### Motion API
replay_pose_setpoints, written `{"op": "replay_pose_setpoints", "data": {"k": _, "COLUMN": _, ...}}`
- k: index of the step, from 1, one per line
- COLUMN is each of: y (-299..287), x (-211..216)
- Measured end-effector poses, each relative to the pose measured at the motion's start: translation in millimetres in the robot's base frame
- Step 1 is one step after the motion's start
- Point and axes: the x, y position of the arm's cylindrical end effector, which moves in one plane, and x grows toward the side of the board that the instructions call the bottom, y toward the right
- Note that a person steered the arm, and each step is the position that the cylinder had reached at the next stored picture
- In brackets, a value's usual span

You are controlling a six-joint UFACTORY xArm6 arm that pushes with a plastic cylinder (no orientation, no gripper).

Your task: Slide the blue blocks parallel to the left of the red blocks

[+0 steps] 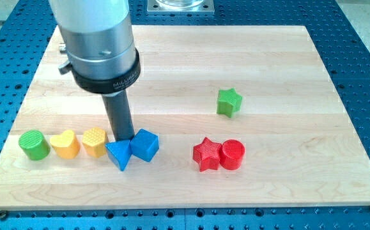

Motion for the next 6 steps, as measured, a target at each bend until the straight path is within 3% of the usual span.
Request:
{"op": "replay_pose_setpoints", "data": {"k": 1, "y": 25, "x": -36}}
{"op": "replay_pose_setpoints", "data": {"k": 2, "y": 64, "x": -30}}
{"op": "replay_pose_setpoints", "data": {"k": 4, "y": 51, "x": 10}}
{"op": "replay_pose_setpoints", "data": {"k": 6, "y": 26, "x": -8}}
